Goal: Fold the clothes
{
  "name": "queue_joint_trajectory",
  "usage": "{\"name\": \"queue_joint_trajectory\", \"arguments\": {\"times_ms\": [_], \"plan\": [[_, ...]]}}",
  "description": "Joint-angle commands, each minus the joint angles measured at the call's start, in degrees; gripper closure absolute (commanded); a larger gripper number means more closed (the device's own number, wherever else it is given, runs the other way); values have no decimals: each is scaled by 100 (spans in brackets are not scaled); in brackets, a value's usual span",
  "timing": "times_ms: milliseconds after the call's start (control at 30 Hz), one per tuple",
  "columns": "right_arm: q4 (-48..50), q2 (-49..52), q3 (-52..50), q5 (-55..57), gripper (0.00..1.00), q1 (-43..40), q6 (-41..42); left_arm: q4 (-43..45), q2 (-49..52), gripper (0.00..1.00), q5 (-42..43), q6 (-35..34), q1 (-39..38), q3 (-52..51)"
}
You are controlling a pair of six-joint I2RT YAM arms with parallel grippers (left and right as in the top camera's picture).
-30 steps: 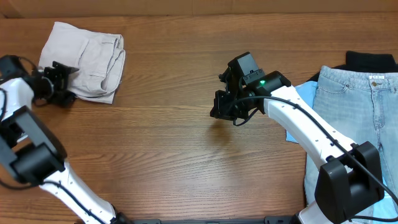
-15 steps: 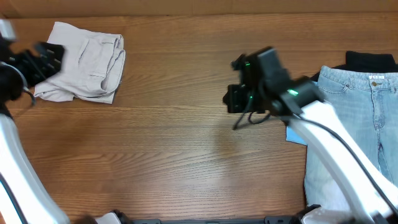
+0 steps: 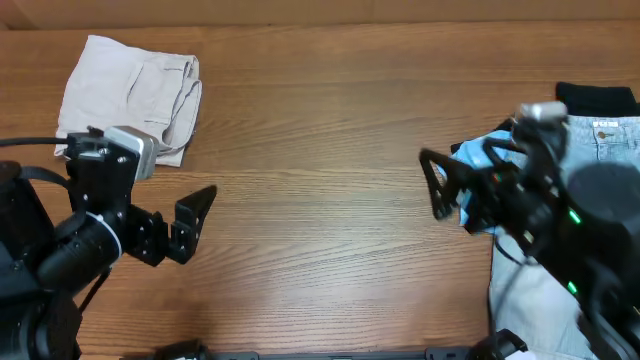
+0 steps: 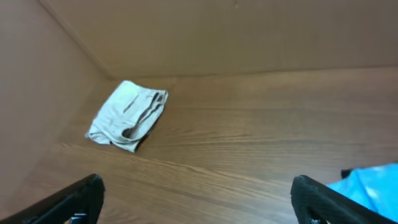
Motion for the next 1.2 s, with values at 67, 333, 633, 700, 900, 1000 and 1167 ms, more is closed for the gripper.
{"name": "queue_joint_trajectory", "arguments": {"times_ms": [67, 333, 633, 700, 900, 1000, 1167], "plan": [[-284, -411, 76, 170, 0, 22, -20, -33, 74, 0, -212, 129, -37, 37], [-522, -402, 61, 173, 0, 22, -20, -33, 72, 0, -223, 129, -37, 37], [-411, -400, 61, 170, 0, 22, -17, -33, 72, 0, -223, 129, -37, 37], [-409, -400, 61, 170, 0, 22, -17, -33, 74, 0, -223, 129, -37, 37], [-409, -400, 61, 170, 0, 22, -17, -33, 74, 0, -223, 129, -37, 37], [-409, -400, 61, 170, 0, 22, -17, -33, 74, 0, -223, 129, -37, 37], [-409, -400, 61, 170, 0, 22, -17, -33, 74, 0, -223, 129, -37, 37]]}}
